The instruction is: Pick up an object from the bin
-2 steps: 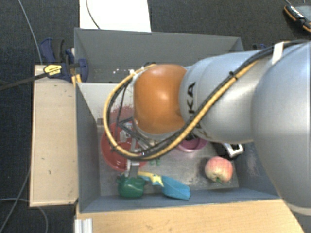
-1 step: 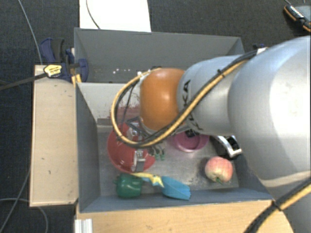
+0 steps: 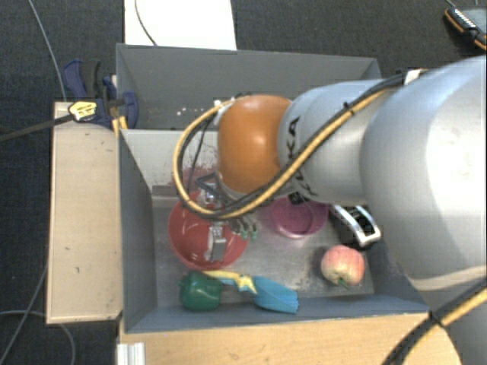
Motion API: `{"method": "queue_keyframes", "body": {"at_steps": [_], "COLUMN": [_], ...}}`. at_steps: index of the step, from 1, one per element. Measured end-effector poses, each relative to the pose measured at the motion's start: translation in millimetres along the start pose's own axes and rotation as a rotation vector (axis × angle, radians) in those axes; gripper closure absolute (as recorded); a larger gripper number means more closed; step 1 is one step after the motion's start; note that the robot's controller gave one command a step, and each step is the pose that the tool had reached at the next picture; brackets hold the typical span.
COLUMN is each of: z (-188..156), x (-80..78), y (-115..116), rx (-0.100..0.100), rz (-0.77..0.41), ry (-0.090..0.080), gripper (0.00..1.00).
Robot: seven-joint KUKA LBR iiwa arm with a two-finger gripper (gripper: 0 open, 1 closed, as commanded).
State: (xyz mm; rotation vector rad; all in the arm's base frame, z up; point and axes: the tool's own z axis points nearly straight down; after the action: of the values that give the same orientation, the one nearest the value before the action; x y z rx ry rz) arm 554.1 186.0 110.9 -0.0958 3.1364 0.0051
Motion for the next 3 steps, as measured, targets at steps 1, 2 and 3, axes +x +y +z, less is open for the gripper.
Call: {"method": "queue_keyframes", "body": {"at_steps": [1,2,3], "z": [40,39,40], "x": [-9.3,-30.7,-18.9], "y": [26,6,3], "rx": [0.000,-0.001,-0.003], "rz": [-0.145,-0.210,-0.126], "ry": [-0.001,-0.019,-0.006], "gripper": [0.00,0.00,1.00]}}
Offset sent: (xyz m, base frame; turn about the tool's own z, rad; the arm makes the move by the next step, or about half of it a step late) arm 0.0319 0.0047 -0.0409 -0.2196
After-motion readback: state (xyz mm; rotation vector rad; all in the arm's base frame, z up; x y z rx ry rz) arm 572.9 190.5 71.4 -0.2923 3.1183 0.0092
